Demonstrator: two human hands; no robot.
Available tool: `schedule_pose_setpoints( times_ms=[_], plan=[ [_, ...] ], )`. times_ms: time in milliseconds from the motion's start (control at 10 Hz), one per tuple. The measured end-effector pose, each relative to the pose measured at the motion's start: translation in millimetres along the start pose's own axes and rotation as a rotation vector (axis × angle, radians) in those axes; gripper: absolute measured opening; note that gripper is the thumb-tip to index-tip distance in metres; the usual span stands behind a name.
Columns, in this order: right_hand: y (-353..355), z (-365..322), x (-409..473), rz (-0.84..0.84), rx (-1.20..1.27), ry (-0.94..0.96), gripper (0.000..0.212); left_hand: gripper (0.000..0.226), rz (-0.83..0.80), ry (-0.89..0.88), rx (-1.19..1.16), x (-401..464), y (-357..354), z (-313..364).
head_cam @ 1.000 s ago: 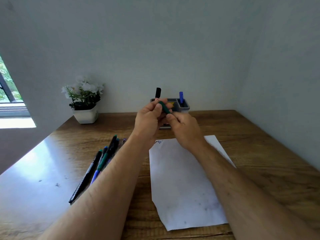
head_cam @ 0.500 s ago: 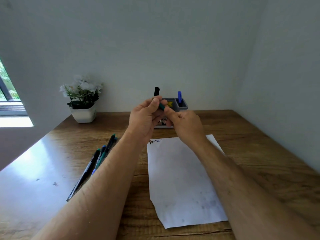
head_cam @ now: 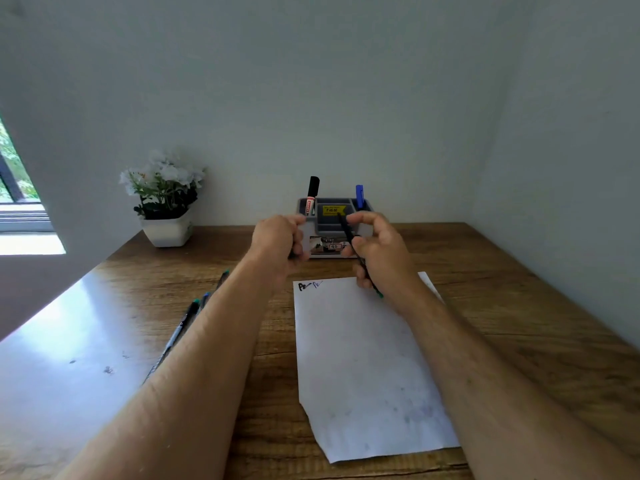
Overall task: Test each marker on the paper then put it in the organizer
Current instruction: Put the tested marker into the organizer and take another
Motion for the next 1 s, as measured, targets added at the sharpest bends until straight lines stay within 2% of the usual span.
schedule_pose_setpoints(
  times_ms=[100,200,300,400,500,600,700,800,1000],
  plan=[
    [-6.9,-3.0,-1.7,-0.012,0.074,0.021,0.04,0.011,-0.01,0.121,0.429,4.5,-3.1,-17.2],
    [-8.2,-1.6,-1.6,-0.011,0.14,0.024,0.04,0.015,0.113,-0.025,0.915,11.6,-5.2,-13.3],
    [-2.3,-1.1,-3.4,0.011,0.024,0.046,0.018,0.022,0.253,-0.129,1.177,12.7,-4.5,-12.2],
    [0.7,5.1,-7.5,0.043,-0.098,0.011,0.036,0.026,0.292,-0.123,1.187,11.7,0.5,-10.8],
    [-0.6,17.0,-11.9,0.057,-0.102,-0.108,0.045,0.032,0.275,-0.115,1.233,11.8,-1.6,-12.1],
    [-10.2,22.9,-13.8,0.017,-0.019,-0.177,0.022,0.036,0.269,-0.101,1.269,16.7,-1.7,-16.7],
    [-11.4,22.5,-12.4,-0.014,-0.065,-0.164,0.011,0.036,0.264,-0.112,1.293,19.4,-3.4,-19.0],
    [-14.8,20.5,-11.1,-0.101,-0.167,-0.105,0.008,0.035,0.247,-0.118,1.312,18.2,-6.2,-20.4],
    [-20.0,14.8,-10.3,-0.15,-0.272,-0.007,0.009,0.031,0.177,-0.133,1.276,16.0,-7.5,-20.3]
  ],
)
Point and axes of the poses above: each hand's wrist, its own x-axis towards the middle knuckle, its own y-axis out of the back of the hand, z = x × y, the point moved 9 cm from there along x, towards the middle knuckle, and after that the axes turned 14 degrees about y, right-handed, at the moved point
